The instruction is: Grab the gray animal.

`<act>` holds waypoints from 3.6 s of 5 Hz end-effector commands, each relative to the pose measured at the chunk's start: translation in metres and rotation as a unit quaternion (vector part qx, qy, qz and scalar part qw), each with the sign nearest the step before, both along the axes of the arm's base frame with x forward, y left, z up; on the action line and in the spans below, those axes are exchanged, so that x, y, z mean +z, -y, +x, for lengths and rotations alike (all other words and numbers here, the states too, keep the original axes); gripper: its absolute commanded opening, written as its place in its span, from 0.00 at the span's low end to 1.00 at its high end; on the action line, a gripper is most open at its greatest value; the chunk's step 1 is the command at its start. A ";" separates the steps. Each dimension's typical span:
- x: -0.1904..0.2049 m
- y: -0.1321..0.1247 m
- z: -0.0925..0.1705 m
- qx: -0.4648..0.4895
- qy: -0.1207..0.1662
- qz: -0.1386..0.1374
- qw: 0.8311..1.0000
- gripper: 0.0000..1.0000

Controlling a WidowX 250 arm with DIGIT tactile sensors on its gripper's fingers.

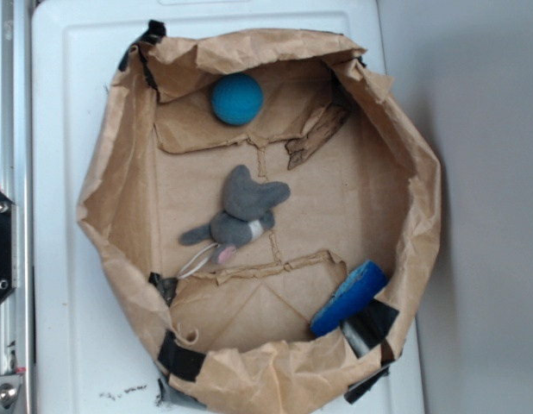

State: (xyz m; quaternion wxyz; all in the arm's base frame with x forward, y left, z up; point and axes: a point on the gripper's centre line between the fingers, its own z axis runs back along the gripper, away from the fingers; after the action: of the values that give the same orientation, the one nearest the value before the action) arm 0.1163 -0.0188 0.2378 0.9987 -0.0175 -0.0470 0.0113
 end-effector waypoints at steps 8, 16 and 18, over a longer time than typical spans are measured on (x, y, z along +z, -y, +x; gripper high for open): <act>-0.061 -0.016 0.118 0.229 0.017 -0.003 0.973 1.00; -0.180 0.004 0.109 0.188 0.008 -0.041 0.981 1.00; -0.129 0.012 0.083 0.205 0.047 -0.042 0.977 1.00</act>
State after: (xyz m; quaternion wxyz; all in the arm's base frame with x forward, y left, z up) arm 0.1983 -0.0293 0.1063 0.9704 -0.0440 -0.0843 0.2218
